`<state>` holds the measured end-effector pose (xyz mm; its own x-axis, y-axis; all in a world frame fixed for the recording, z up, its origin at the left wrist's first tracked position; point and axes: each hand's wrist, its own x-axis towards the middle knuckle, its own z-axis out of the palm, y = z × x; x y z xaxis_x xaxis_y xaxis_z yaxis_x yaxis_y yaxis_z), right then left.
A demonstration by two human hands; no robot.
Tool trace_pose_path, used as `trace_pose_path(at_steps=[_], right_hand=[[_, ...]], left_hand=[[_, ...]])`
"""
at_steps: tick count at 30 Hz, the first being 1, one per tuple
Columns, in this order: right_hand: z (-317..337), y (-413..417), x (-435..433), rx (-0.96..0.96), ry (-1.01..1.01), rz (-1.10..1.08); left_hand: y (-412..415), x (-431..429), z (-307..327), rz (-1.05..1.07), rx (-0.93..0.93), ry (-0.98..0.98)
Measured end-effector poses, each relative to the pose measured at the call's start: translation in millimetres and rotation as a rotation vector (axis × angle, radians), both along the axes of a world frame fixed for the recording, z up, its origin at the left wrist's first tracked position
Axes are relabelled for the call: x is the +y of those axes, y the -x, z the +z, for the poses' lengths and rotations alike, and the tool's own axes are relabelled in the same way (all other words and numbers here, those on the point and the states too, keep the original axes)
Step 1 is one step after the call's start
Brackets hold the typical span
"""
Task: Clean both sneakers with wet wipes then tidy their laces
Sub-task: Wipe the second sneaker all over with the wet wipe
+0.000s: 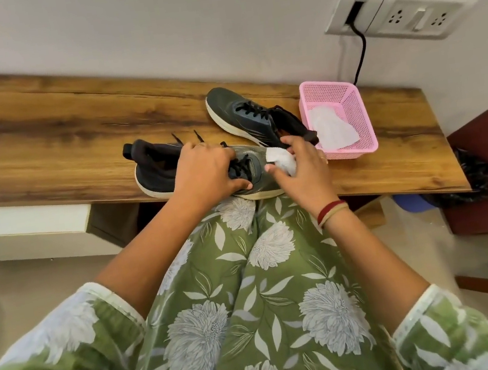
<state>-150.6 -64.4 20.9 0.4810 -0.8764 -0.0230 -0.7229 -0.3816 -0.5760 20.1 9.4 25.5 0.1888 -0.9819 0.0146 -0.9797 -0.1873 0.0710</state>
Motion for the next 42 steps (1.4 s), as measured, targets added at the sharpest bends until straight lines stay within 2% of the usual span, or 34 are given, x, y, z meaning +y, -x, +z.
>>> trace_pose_path(at_steps=[3,7,13,19,24,28,33,38,42], right_hand=[[-7.8,6.3,12.5,0.116,0.219,0.060],[-10.6,8.1,14.4,0.182,0.317,0.098],[-8.4,-7.1,10.8,0.313,0.297,0.075],[7.2,-11.1,-0.5,0.343,0.171,0.221],[9.4,-20.4,-6.4,0.389,0.309,0.186],[15.1,-18.8,3.7,0.390,0.136,0.302],[12.9,-27.1,-12.4,0.452,0.347,0.172],[17.7,-24.3,-7.3,0.358,0.043,0.236],[15.9,-23.5,-17.2,0.346,0.177,0.127]], left_hand=[[-0.3,-2.2,-1.0,-0.003,0.008,-0.001],[0.1,-4.4,-1.5,-0.019,-0.003,-0.010],[-0.2,-5.2,1.1,-0.025,-0.006,-0.030],[-0.6,-2.9,4.1,-0.039,0.014,-0.041],[1.6,2.2,3.9,-0.035,0.013,-0.033],[1.5,3.5,1.8,-0.035,0.010,-0.037],[0.3,-0.6,4.7,-0.042,0.031,-0.052],[-3.4,-3.5,3.7,-0.054,0.038,-0.075],[-0.4,-4.4,3.8,-0.056,0.032,-0.052]])
